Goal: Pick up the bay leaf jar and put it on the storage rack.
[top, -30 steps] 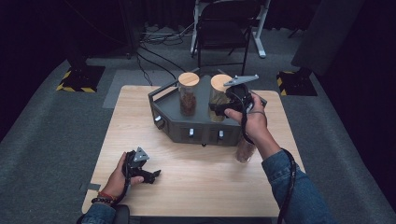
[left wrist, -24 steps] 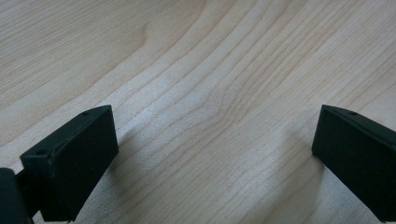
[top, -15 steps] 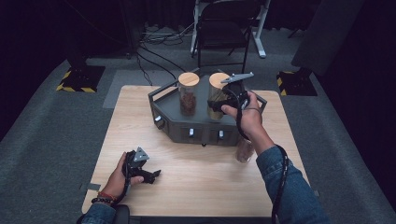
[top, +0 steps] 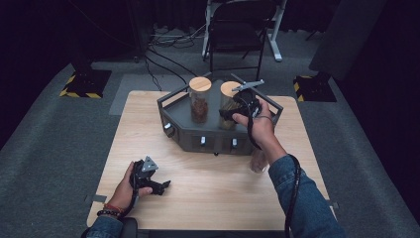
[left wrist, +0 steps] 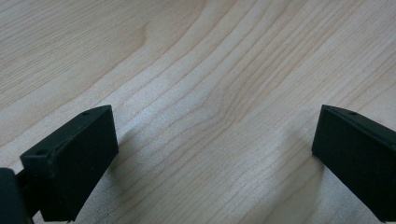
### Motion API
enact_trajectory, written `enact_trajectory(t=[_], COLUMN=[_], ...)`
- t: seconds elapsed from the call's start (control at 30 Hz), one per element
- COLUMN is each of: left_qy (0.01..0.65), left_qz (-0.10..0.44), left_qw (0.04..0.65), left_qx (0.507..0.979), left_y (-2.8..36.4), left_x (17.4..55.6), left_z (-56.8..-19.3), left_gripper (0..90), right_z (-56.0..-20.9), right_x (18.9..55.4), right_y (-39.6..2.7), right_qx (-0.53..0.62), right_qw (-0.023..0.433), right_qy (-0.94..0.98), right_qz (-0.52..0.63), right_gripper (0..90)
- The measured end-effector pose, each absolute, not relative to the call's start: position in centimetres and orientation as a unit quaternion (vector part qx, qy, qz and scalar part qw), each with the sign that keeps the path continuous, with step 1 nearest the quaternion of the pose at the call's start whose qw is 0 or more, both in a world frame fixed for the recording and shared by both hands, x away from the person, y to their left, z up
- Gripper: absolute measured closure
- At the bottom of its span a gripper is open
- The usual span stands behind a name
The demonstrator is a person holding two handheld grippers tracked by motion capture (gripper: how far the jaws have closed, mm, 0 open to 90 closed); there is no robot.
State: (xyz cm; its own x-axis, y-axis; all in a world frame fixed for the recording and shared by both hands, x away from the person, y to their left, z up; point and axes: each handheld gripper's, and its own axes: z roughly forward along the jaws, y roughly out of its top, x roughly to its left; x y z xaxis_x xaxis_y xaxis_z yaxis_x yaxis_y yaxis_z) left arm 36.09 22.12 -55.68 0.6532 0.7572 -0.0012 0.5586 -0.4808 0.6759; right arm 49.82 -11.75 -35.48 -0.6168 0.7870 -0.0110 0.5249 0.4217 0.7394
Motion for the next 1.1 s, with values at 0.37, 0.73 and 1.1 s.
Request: enact_trajectory(t=[0.37, 0.73, 1.1], left_qy=[0.388, 0.388, 0.388], left_qz=[0.151, 0.150, 0.150], left_qw=[0.330, 0.330, 0.330], left_qx=[0.847, 0.847, 0.847], left_y=[22.1, 22.1, 22.1], left_x=[36.1, 36.1, 36.1], left_z=[-55.7, -55.7, -55.7], left_gripper=[0.0, 0.0, 0.0], right_z=[-36.6, -36.7, -36.6], right_x=[50.1, 50.0, 49.9], right_y=[-11.6, -11.8, -11.9], right_qx=[0.401, 0.396, 0.401], right_qw=[0.167, 0.168, 0.169], right_qy=[0.824, 0.823, 0.819], right_qz=[0.365, 0.372, 0.372], right_gripper=[24.6, 24.2, 19.3])
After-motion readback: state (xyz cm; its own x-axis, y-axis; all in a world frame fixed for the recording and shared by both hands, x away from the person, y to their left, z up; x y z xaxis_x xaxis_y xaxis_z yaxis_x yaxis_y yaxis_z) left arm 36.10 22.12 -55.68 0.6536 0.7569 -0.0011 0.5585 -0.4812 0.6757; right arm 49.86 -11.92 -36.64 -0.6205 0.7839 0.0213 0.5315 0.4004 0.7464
